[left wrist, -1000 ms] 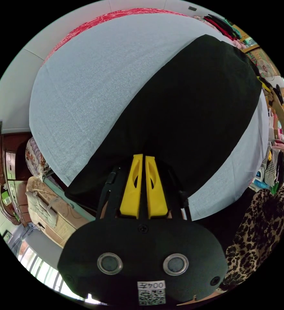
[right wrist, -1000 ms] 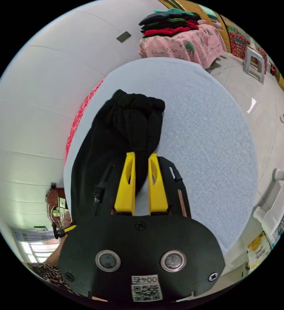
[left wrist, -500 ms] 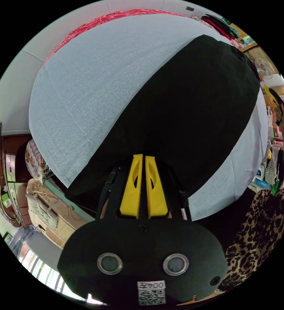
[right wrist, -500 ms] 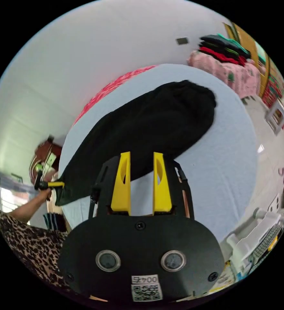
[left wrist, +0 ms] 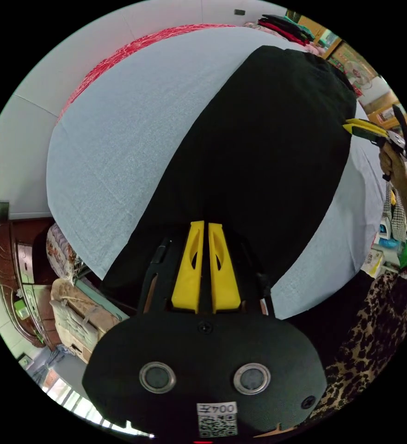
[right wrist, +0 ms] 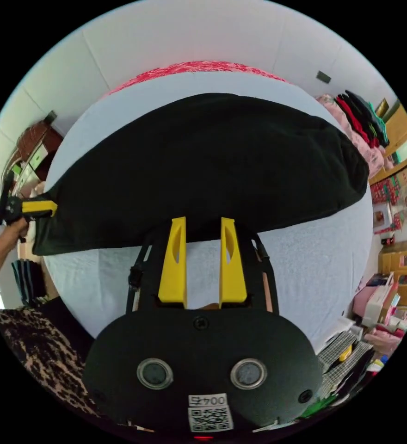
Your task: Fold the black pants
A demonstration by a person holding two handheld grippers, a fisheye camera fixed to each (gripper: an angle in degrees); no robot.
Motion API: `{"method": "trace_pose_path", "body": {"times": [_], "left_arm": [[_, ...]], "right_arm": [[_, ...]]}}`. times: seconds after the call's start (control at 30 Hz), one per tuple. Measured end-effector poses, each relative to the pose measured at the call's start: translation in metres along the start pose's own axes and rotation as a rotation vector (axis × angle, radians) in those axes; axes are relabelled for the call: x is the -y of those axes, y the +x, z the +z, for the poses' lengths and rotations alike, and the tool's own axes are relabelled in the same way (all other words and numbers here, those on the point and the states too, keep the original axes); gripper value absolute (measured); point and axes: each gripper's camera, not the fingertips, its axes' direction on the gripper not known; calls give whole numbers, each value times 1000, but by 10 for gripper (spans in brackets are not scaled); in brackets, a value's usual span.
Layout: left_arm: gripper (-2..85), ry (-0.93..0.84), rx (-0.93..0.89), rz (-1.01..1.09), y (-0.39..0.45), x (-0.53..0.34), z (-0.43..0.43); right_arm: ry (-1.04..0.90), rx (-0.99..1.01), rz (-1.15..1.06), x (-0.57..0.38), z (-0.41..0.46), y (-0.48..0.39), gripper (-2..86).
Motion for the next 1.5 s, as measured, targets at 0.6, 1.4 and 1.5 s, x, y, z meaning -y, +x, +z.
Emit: {"method": "trace_pose_path", "body": {"times": [0.6,1.4,1.5], "left_arm": [[61,159,-356,337,-126,-24,3],[136,-60,-751,289,-352,46,42],[132,-97,-780,383,-357,68,47]], "right_arm": [[70,491,450,-140,18,-158,116],[181,871,756,-218,156,-96,149],[236,848,828,-227,169,-101,146]]}}
